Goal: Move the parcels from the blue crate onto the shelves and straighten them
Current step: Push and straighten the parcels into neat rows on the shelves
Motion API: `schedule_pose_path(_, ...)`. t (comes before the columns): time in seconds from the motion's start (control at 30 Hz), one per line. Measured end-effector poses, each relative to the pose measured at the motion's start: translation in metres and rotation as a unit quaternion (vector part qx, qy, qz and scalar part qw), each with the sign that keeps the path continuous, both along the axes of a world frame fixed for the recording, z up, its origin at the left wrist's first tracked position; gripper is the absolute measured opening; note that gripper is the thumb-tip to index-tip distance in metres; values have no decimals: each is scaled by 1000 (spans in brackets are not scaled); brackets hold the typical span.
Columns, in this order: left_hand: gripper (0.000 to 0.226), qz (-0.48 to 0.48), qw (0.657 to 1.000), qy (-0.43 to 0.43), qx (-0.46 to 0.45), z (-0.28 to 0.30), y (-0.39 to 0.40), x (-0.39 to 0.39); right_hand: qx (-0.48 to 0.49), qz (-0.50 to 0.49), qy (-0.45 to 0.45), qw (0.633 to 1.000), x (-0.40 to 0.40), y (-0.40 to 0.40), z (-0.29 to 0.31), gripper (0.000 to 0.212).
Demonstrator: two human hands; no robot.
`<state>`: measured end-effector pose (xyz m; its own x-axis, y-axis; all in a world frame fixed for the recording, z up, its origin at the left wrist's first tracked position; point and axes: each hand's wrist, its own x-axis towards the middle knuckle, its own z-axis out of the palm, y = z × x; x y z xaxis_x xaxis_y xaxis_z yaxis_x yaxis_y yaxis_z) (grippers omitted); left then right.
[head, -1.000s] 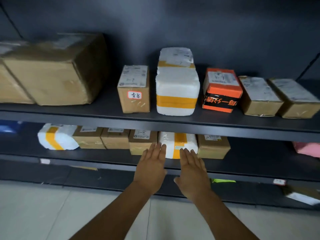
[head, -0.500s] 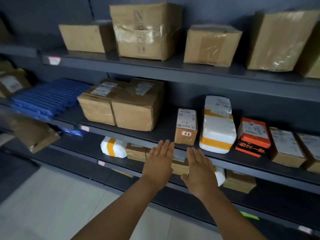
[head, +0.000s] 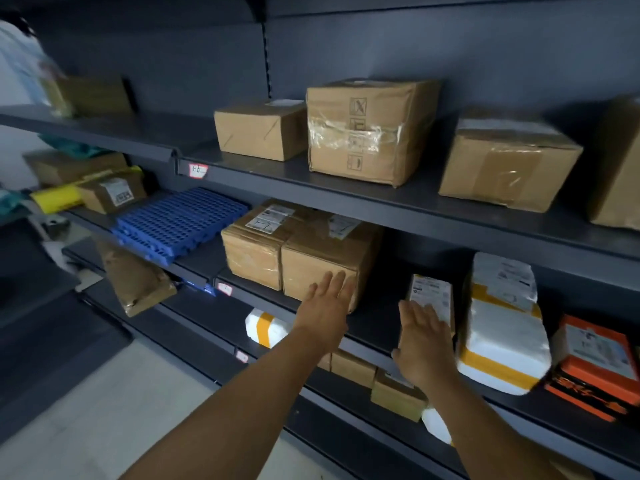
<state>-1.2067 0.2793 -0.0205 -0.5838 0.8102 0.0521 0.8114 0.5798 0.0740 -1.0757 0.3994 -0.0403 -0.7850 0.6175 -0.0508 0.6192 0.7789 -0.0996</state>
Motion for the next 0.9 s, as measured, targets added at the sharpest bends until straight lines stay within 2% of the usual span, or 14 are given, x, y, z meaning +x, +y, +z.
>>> schedule_pose_path(0.2, 93, 0, 1000, 29, -7, -6, 29, -37, -12, -45, -62, 997, -23, 30, -11, 85)
schedule_pose_path(0.37, 96, -28, 998, 43, -22, -10, 45, -70, -14, -23, -50, 998, -55, 30, -20, 85)
schedule_pose_path(0.63, 74, -83, 996, 22, -1, -11, 51, -117, -23, -31, -24, 999, -114, 11, -25, 75)
schedule_pose_path(0.9, 57, -114, 993, 29, 10, -12, 47, -146, -50, -51, 2, 997, -142, -6, -20, 74)
